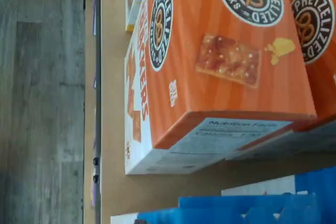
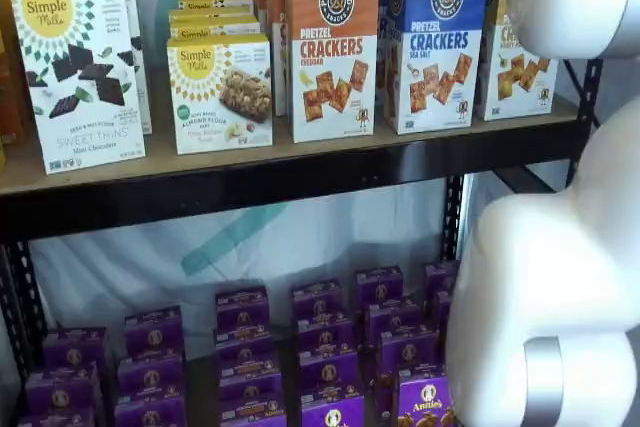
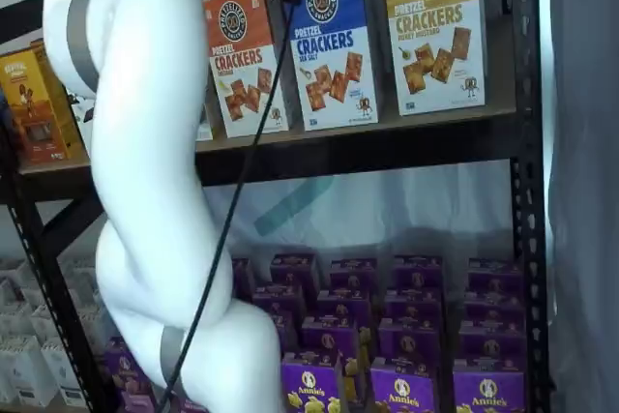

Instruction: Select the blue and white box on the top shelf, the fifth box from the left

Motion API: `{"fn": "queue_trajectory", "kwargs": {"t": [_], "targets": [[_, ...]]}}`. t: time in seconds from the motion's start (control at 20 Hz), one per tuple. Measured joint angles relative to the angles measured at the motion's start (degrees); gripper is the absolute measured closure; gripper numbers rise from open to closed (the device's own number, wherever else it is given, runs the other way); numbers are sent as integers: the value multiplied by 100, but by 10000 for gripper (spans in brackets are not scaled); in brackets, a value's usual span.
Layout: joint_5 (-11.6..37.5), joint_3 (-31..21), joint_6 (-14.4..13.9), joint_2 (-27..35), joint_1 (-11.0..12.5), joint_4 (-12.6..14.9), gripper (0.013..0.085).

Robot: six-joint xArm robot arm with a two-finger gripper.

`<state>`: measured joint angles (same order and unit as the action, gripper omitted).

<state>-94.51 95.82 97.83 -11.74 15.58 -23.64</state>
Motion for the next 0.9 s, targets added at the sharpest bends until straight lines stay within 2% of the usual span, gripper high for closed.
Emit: {"fn": "queue_trajectory", "kwargs": {"t": [0.5,0.9], "targets": [[-706,566,-47,441,-118,350,130],[-563,458,-47,380,-161,423,130]]}}
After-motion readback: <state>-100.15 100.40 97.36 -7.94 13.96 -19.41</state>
